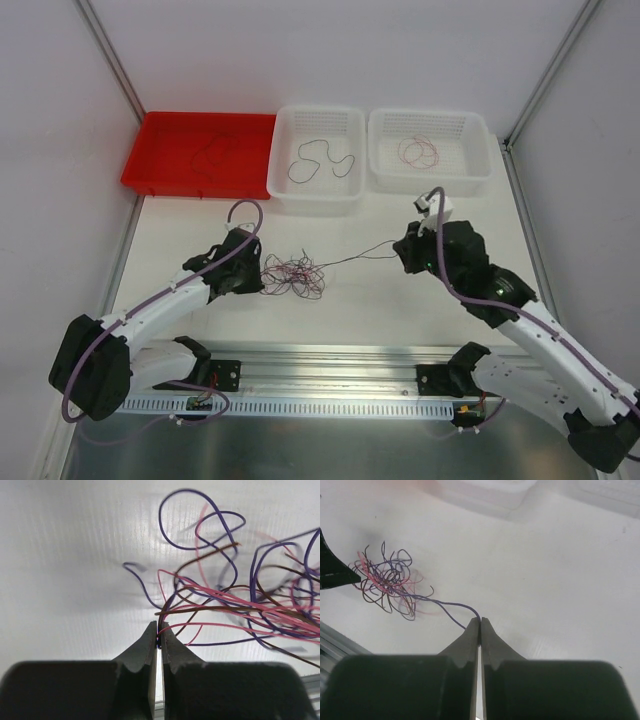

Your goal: Untangle the cables

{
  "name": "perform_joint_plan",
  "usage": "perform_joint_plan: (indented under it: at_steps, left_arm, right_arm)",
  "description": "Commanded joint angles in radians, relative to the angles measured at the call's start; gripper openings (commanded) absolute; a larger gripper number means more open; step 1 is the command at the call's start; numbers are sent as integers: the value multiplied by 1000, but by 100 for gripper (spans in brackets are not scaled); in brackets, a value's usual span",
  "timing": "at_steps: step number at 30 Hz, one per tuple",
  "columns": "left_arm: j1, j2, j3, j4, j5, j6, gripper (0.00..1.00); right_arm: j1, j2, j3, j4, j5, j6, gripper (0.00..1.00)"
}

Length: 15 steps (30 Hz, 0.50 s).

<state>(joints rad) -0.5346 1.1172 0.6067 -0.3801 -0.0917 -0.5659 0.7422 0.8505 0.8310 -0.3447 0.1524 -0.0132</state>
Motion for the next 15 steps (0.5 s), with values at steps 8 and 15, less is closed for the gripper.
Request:
perform_joint_plan:
  at_steps: [8,15]
  left_arm:
    - [19,7,7,-42,-65,0,0]
    - [28,21,11,-51,-97,-5,0]
  right_arm:
    - [-66,-251,244,-255,64,-21,1]
    - [-67,-329,342,-298,121,-33,1]
